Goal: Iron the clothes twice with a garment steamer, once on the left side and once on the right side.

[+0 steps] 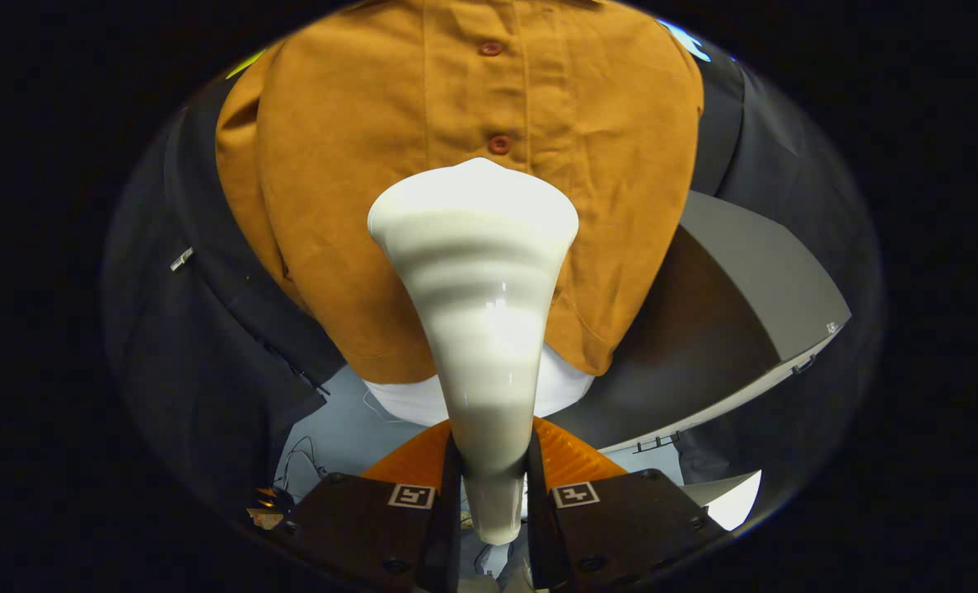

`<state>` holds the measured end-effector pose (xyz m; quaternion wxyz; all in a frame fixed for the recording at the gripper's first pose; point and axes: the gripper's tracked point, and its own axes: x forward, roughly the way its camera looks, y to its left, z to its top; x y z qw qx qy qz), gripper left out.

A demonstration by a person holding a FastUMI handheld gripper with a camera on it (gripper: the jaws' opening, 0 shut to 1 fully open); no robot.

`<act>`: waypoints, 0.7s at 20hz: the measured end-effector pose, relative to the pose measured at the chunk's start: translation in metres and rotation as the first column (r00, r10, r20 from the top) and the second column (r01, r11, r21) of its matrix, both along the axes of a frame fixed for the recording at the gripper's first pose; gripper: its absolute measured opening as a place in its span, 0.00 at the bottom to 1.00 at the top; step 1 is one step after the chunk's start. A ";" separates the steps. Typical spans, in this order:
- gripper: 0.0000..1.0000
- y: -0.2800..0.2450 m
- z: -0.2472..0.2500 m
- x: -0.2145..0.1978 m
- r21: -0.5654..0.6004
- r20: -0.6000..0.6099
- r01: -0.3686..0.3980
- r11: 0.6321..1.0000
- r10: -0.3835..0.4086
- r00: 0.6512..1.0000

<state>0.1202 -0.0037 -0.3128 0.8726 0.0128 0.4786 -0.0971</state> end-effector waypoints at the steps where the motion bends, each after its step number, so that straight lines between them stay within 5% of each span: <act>1: 0.37 -0.007 0.007 -0.001 -0.004 0.014 0.010 1.000 -0.010 1.000; 14: 0.37 -0.084 0.129 0.005 -0.032 0.268 0.094 0.995 -0.083 0.960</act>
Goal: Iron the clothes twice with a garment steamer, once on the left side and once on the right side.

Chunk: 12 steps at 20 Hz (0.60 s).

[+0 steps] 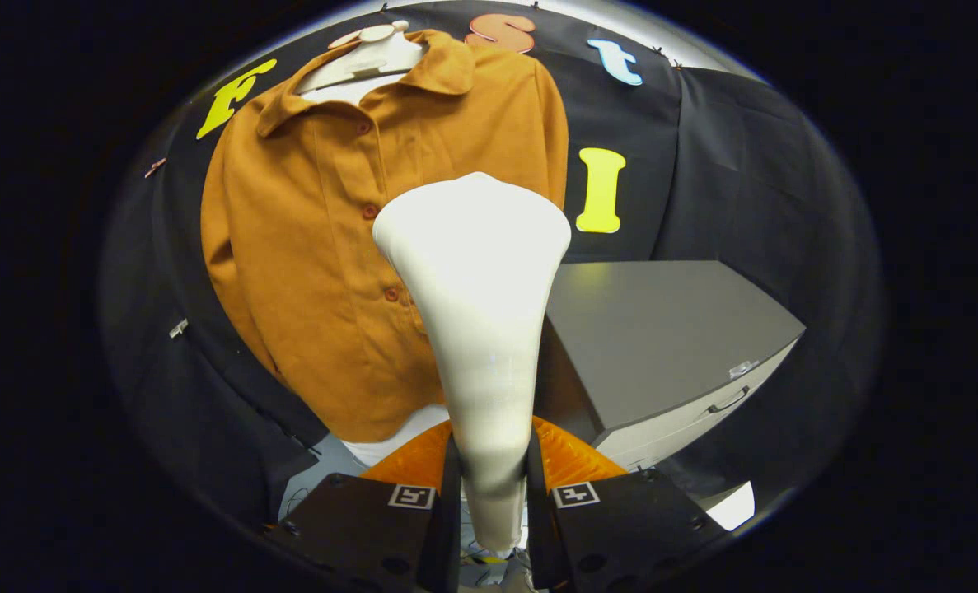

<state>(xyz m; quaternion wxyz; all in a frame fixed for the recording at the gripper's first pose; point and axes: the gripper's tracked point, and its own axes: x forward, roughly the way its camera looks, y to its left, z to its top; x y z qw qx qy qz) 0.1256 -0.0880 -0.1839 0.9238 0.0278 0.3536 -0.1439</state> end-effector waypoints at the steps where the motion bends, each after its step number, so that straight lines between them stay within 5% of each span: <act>1: 0.37 -0.004 0.009 0.000 0.001 0.020 0.002 1.000 -0.002 1.000; 12: 0.37 -0.036 0.099 -0.001 -0.023 0.227 -0.021 1.000 0.026 0.973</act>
